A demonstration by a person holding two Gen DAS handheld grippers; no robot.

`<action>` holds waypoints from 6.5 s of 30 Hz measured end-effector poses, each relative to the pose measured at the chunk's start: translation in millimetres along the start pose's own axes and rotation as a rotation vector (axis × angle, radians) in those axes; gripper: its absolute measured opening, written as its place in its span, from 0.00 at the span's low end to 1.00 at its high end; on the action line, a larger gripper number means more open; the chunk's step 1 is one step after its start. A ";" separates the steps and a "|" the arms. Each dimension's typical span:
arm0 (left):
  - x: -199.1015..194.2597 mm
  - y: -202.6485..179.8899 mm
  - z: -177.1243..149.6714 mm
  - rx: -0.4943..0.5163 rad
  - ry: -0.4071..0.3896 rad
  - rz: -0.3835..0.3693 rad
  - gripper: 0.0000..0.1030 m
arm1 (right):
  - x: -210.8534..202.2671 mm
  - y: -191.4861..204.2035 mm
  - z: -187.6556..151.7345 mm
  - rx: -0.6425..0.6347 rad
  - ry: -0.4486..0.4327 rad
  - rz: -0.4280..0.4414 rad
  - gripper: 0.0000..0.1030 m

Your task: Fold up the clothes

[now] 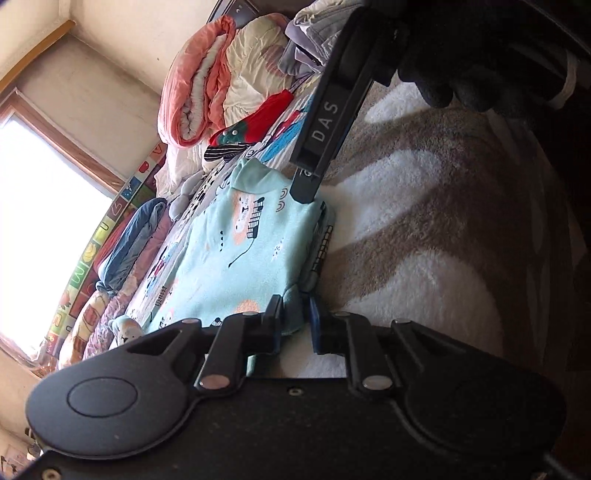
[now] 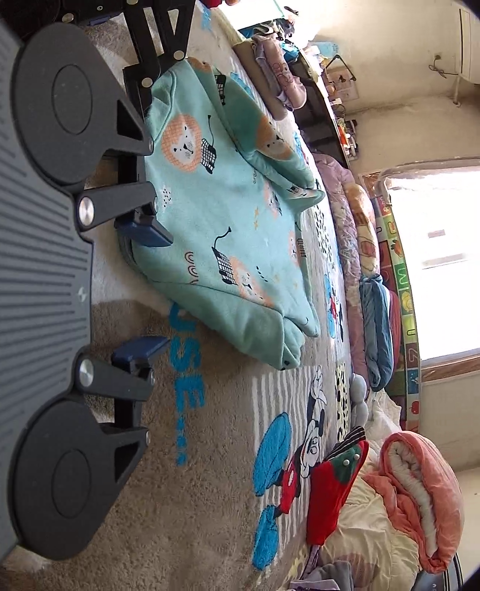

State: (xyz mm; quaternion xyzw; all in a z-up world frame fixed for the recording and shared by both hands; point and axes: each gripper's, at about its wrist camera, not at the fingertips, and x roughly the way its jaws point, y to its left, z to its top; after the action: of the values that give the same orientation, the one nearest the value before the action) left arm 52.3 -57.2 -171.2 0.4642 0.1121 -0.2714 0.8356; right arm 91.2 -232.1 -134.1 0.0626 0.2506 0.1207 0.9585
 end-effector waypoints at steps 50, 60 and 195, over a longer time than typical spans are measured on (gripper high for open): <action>-3.3 53.0 -2.0 -0.547 0.043 -0.068 0.47 | -4.7 25.2 -5.7 -0.146 -0.041 -0.046 0.66; -31.8 140.3 -54.4 -1.099 -0.023 0.052 0.47 | 4.7 60.7 12.7 -0.204 -0.131 0.103 0.59; -39.6 235.3 -133.6 -1.439 0.248 0.528 0.61 | 43.6 49.4 20.2 0.049 0.027 0.349 0.72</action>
State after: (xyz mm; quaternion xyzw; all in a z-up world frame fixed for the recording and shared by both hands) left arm 159.4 167.5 -58.2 -0.1542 0.2391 0.1303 0.9498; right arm 128.1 -174.3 -128.0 0.1270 0.2518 0.2800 0.9176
